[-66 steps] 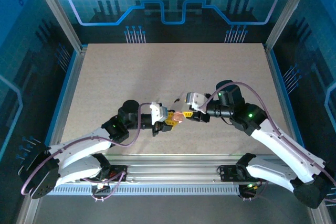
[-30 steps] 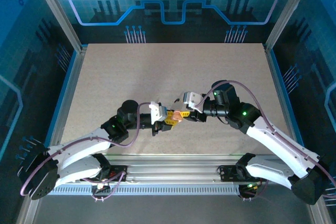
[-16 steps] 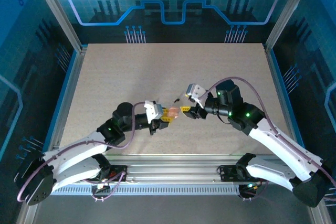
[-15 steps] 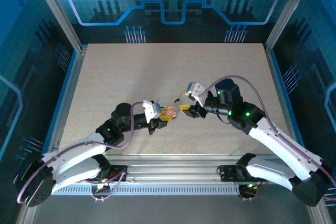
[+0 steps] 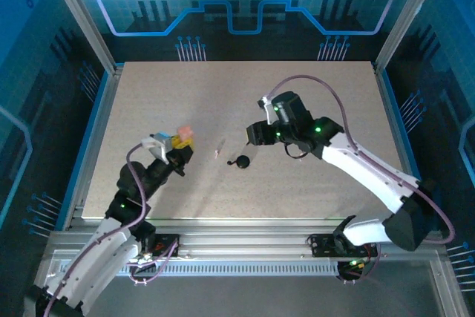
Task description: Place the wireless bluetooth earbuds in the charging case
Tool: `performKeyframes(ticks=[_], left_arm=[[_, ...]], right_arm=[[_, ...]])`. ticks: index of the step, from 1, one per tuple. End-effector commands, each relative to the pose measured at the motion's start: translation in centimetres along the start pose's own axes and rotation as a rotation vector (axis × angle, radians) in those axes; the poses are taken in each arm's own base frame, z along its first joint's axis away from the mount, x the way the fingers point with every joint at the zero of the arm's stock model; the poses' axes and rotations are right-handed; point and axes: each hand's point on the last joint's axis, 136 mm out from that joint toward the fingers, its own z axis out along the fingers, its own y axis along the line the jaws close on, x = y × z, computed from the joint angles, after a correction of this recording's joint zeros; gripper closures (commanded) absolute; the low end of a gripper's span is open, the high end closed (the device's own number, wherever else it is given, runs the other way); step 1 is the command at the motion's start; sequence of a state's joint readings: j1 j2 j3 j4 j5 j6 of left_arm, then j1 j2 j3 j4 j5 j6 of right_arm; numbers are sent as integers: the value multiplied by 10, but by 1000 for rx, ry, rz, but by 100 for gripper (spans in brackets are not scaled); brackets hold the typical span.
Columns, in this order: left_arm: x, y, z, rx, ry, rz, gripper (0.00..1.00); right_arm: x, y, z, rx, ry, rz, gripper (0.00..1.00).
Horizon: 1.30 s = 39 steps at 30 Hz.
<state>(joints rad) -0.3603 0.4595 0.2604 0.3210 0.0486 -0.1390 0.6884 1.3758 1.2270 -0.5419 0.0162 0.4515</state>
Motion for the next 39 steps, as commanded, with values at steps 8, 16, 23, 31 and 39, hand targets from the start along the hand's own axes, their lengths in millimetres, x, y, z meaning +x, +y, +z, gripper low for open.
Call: performKeyframes(ticks=[8, 16, 23, 31, 39], left_arm=[[25, 60, -24, -295, 60, -118, 85], [31, 76, -31, -375, 73, -160, 85], [32, 80, -34, -399, 90, -150, 85], [33, 80, -34, -400, 92, -150, 85], [35, 82, -35, -410, 95, -151, 85]], right_arm=[[21, 19, 59, 120, 196, 171, 44], [28, 34, 106, 152, 286, 191, 44], [35, 42, 140, 151, 341, 217, 44], [47, 46, 168, 142, 395, 225, 45], [61, 49, 190, 125, 457, 225, 48]])
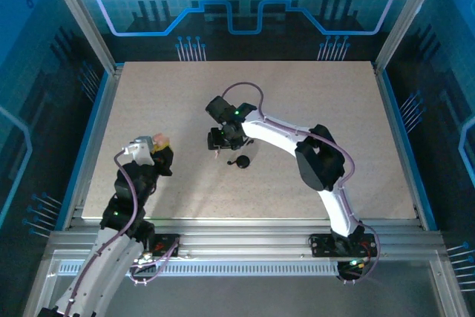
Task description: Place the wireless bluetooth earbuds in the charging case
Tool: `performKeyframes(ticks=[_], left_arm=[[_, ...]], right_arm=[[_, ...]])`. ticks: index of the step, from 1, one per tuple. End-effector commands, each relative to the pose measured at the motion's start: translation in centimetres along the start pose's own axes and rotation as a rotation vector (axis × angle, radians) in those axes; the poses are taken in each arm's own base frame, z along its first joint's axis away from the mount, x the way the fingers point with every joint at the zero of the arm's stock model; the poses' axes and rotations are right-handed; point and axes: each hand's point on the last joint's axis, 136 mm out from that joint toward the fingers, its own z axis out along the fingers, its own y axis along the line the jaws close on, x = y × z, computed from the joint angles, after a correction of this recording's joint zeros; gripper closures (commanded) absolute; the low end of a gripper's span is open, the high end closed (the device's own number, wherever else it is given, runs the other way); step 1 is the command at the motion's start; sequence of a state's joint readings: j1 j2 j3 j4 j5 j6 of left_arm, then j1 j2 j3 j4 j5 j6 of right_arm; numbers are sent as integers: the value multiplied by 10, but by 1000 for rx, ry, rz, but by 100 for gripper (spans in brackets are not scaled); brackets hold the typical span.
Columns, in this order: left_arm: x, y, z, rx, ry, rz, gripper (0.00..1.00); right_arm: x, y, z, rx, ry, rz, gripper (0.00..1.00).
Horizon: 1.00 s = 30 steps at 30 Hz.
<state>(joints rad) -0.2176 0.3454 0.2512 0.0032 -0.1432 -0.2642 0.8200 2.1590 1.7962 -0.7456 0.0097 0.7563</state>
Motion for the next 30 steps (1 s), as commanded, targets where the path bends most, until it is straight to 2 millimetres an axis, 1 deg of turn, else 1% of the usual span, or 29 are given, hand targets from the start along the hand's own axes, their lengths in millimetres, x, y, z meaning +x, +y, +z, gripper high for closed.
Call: performKeyframes(ticks=[1, 5, 11, 13, 17, 18, 19, 27, 30], left_arm=[[-1, 7, -1, -30, -11, -14, 85], [1, 8, -1, -34, -6, -15, 85], [1, 8, -1, -31, -8, -16, 85], [2, 8, -1, -31, -7, -14, 85], [2, 6, 0, -21, -8, -16, 85], [2, 6, 0, -20, -6, -16, 85], [2, 6, 0, -20, -6, -15, 85], [2, 6, 0, -18, -10, -14, 84], [3, 6, 0, -18, -7, -14, 84]], right_arm=[[12, 12, 11, -19, 58, -10, 48], [12, 15, 23, -21, 76, -4, 51], [11, 11, 38, 7, 90, -9, 54], [10, 8, 42, 21, 89, -13, 55], [8, 4, 44, 40, 77, -17, 56], [11, 0, 54, 52, 92, -16, 57], [11, -2, 57, 57, 95, -13, 57], [8, -7, 69, 77, 96, -9, 63], [7, -9, 70, 95, 90, -19, 66]])
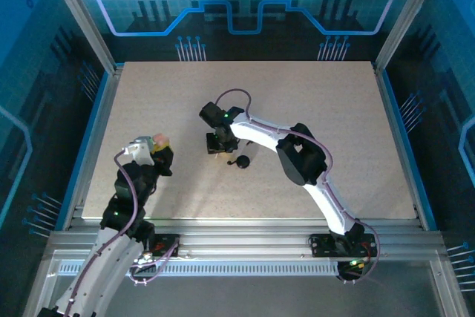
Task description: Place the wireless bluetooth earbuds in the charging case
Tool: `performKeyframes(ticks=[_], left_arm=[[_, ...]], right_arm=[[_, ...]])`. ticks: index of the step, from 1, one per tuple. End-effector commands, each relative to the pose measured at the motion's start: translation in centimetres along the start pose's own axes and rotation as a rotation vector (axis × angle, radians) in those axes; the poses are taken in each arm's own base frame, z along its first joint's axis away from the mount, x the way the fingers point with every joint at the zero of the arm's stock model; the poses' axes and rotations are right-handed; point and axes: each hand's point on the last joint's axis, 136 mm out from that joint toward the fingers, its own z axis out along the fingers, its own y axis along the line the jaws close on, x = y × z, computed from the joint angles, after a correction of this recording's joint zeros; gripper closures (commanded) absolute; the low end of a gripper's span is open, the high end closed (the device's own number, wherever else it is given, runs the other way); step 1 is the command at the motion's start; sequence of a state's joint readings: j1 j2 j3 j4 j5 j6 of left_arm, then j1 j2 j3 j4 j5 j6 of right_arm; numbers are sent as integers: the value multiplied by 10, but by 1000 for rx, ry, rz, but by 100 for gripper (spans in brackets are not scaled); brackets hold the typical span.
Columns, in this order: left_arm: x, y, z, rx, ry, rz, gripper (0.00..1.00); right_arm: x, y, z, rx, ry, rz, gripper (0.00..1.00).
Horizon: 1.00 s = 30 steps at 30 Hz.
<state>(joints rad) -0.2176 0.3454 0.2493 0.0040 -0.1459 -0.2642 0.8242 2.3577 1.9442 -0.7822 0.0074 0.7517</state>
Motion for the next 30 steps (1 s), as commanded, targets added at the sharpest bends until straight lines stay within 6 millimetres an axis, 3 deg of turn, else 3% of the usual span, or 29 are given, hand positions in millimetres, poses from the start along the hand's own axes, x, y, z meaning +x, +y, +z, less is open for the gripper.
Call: performKeyframes(ticks=[1, 14, 23, 30], left_arm=[[2, 5, 0, -13, -7, -13, 84], [7, 3, 1, 3, 11, -14, 84], [13, -6, 3, 59, 32, -25, 85], [35, -23, 16, 171, 104, -44, 85]], right_arm=[[5, -6, 15, 50, 20, -20, 67], [-3, -19, -6, 131, -46, -61, 77], [-9, -10, -43, 36, -155, -42, 80], [-9, -14, -76, -19, -214, -38, 80]])
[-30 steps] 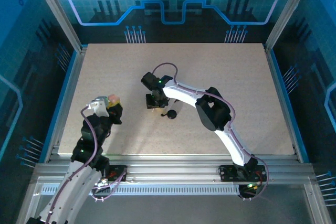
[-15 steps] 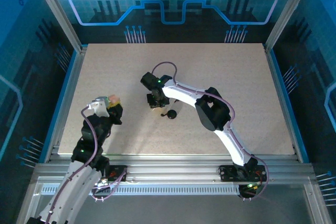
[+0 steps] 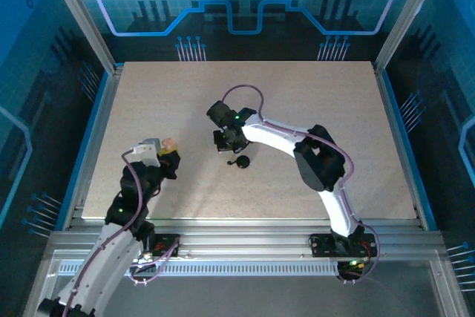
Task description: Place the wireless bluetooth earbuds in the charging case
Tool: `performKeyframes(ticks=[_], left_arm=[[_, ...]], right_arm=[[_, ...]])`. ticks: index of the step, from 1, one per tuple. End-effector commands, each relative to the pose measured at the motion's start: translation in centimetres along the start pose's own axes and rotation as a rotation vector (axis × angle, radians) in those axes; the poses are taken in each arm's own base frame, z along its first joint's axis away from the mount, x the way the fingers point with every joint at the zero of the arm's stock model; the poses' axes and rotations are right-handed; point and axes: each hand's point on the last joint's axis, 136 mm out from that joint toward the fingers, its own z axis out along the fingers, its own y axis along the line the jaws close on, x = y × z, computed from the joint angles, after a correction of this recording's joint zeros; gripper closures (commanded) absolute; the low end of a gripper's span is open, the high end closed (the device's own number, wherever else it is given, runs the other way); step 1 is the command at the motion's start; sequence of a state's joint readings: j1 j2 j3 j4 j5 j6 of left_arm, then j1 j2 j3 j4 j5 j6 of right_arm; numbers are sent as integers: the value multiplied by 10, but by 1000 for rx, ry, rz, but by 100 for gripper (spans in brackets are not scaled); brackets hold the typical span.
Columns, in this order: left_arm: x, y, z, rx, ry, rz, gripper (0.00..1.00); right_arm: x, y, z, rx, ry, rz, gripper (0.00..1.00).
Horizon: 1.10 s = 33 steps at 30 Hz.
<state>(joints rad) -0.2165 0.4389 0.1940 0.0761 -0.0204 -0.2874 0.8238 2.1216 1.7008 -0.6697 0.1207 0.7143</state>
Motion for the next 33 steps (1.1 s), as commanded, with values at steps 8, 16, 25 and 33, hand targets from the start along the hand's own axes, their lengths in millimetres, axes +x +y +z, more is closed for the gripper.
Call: performKeyframes(ticks=[8, 16, 25, 33], left_arm=[[11, -41, 27, 259, 58, 40, 85], [35, -97, 43, 526, 135, 217, 85], [46, -158, 37, 795, 158, 358, 84], [37, -178, 31, 910, 148, 360, 84]], right_arm=[[-11, -8, -80, -91, -159, -106, 78], [-7, -18, -138, -130, -261, -295, 78], [4, -14, -179, -241, -365, -489, 78], [18, -9, -201, -322, -466, -599, 78]])
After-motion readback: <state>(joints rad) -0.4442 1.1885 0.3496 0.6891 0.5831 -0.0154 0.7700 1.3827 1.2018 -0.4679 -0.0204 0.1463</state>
